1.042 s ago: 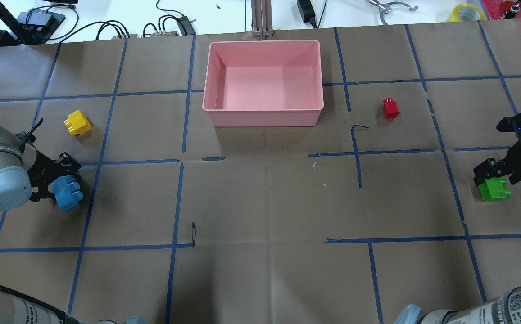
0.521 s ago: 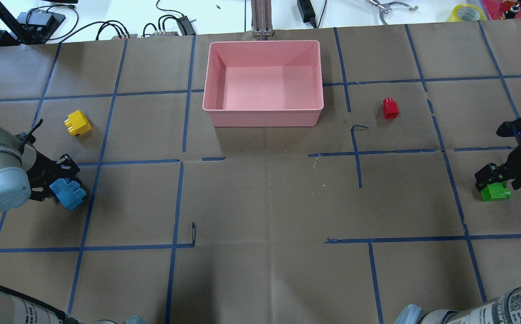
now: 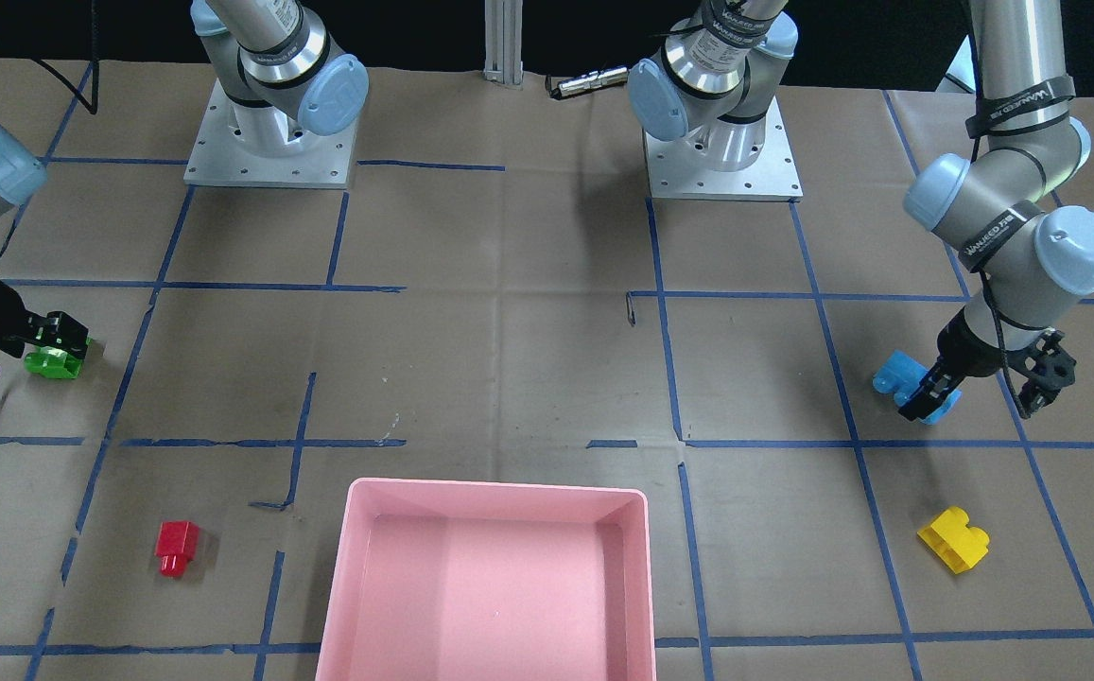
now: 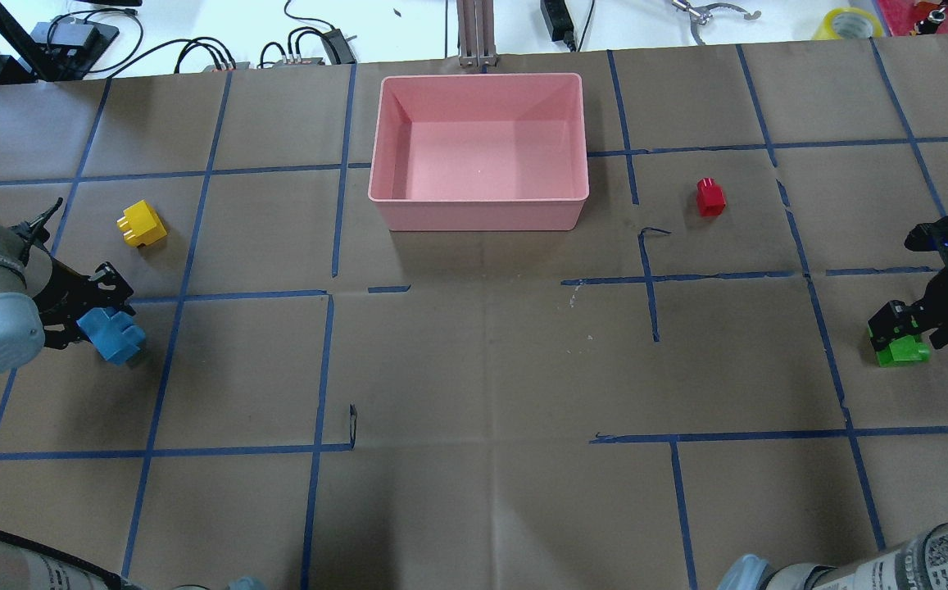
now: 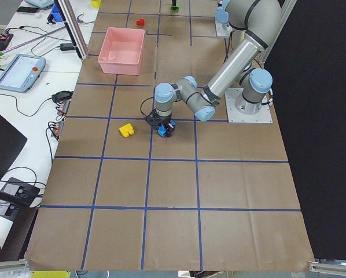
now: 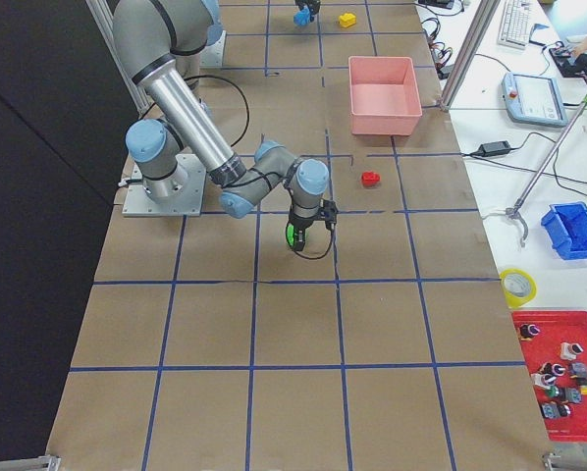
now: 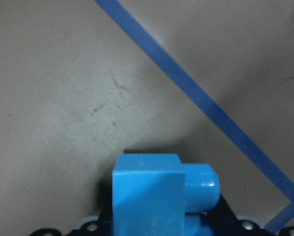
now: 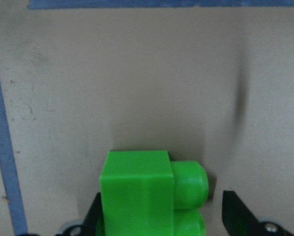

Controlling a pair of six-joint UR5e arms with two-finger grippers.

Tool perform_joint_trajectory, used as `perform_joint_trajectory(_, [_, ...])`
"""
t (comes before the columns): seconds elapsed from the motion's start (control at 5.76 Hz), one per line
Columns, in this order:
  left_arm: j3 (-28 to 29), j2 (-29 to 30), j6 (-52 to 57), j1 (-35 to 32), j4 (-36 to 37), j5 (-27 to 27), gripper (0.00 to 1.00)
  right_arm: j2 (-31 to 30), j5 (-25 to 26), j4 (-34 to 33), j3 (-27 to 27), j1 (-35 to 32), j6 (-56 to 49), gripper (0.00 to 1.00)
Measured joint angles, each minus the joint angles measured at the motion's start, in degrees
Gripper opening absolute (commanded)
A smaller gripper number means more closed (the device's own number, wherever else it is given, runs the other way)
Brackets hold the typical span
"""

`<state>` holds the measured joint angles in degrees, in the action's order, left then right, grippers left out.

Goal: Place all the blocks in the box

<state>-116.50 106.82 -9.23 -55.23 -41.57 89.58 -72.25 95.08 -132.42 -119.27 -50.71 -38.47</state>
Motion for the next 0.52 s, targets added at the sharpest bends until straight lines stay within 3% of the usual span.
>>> perform_joint_trajectory(0.17, [3.9, -1.0, 1.4, -0.4, -2.7, -0.1, 0.31, 0.0, 0.0, 0.2, 0.0, 0.0, 0.0, 0.55])
perform_joint_trajectory(0.52, [17.6, -2.3, 4.0, -3.4, -18.0, -3.0, 0.31, -0.2, -0.1, 0.7, 0.1, -0.1, 0.0, 0.52])
